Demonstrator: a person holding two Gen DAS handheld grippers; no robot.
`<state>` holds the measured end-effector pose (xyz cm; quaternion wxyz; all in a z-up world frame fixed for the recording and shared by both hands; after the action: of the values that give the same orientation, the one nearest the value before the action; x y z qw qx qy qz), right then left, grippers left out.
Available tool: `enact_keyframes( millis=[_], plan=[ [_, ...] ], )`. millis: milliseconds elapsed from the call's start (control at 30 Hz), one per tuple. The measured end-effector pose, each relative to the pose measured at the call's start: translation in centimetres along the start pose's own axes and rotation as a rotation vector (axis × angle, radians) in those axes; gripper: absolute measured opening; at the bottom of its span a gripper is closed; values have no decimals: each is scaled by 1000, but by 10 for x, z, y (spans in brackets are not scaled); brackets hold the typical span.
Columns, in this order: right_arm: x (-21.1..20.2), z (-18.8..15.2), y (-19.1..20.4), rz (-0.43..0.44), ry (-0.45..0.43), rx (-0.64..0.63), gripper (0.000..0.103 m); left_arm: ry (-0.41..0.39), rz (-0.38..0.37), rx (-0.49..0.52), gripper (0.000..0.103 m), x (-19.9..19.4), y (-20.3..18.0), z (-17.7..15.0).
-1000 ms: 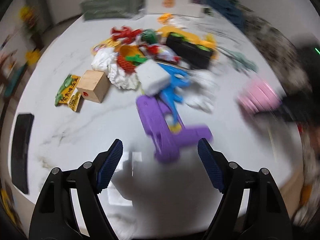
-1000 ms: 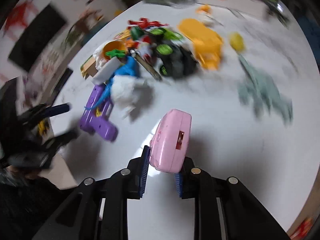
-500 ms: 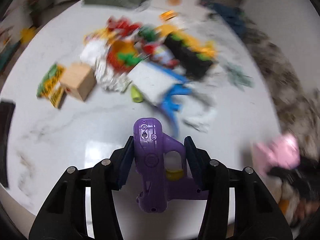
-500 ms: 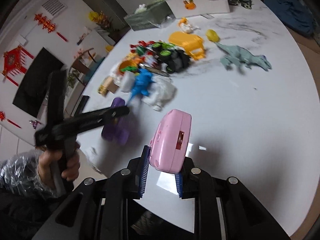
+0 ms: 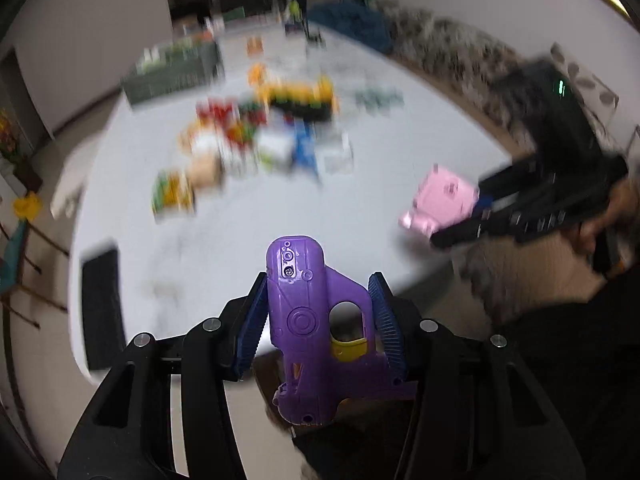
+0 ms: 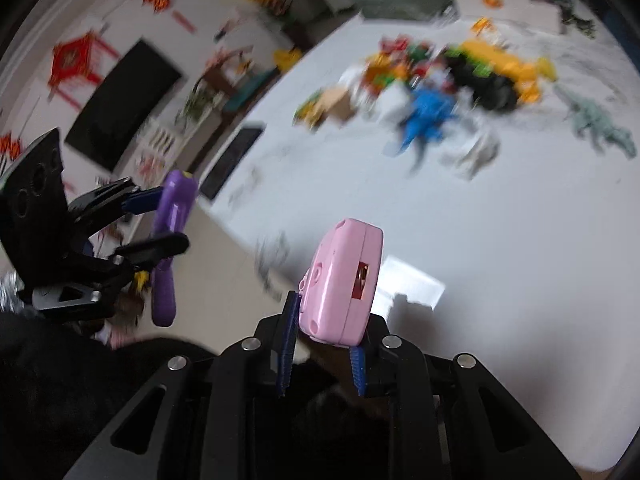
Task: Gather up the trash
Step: 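Grasp the pink toy case with the right gripper while the left grasps the purple toy gun, then release the pink case and purple gun into the cardboard box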
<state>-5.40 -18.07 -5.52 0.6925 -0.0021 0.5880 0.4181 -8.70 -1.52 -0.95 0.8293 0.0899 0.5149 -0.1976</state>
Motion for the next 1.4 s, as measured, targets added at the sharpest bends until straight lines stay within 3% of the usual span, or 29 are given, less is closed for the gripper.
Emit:
enact_keyframes(
  millis=[200,233,267,300,367,467,667,767,933,1000,1067,1100,1133,1300,1400],
  plan=[
    [51,-37,34,11,190,-112,24,161,-83,-45,51,35,0,-59],
    [62,-42,34,-9,227,-122,27,190,-109,-49,61,43,-1,-65],
    [70,-46,34,-27,251,-130,43,230,-111,-49,76,54,-2,-76],
    [76,-50,34,-53,255,-140,50,245,-92,-46,82,62,-1,-80],
    [79,-54,33,-70,261,-141,51,270,-102,-41,85,78,1,-91],
    [61,-50,36,-76,209,-134,51,281,-96,-71,85,85,12,-94],
    [16,2,10,-156,20,-62,52,81,17,-174,87,61,35,-50],
    [3,24,-12,-186,-37,-14,52,38,46,-219,87,68,41,-28],
    [-9,36,-35,-211,-71,-5,52,69,110,-266,87,108,51,-13],
    [-13,34,-39,-214,-71,-15,52,32,159,-229,80,109,46,-10],
    [-14,35,-41,-210,-75,-15,52,9,153,-211,43,105,40,-8],
    [-14,35,-43,-205,-73,-12,52,7,146,-205,29,102,38,-7],
    [-14,37,-45,-205,-78,-12,52,11,125,-207,2,101,37,-6],
    [-9,50,-52,-198,-99,-10,52,10,30,-279,2,95,43,-8],
    [-5,63,-58,-198,-116,-10,52,-44,-41,-341,2,67,52,-1]
  ],
)
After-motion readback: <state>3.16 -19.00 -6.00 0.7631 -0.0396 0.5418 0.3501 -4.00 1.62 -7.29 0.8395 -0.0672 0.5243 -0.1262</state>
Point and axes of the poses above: each gripper's, at about its wrist camera, not at the fingertips, and x roughly the way its jaws point, y to its left, z to its top, the point moved 4 cm from there along x, roughly the way its jaws point, and after that the axes turned 4 degrees about y, right-handed, at the moved point
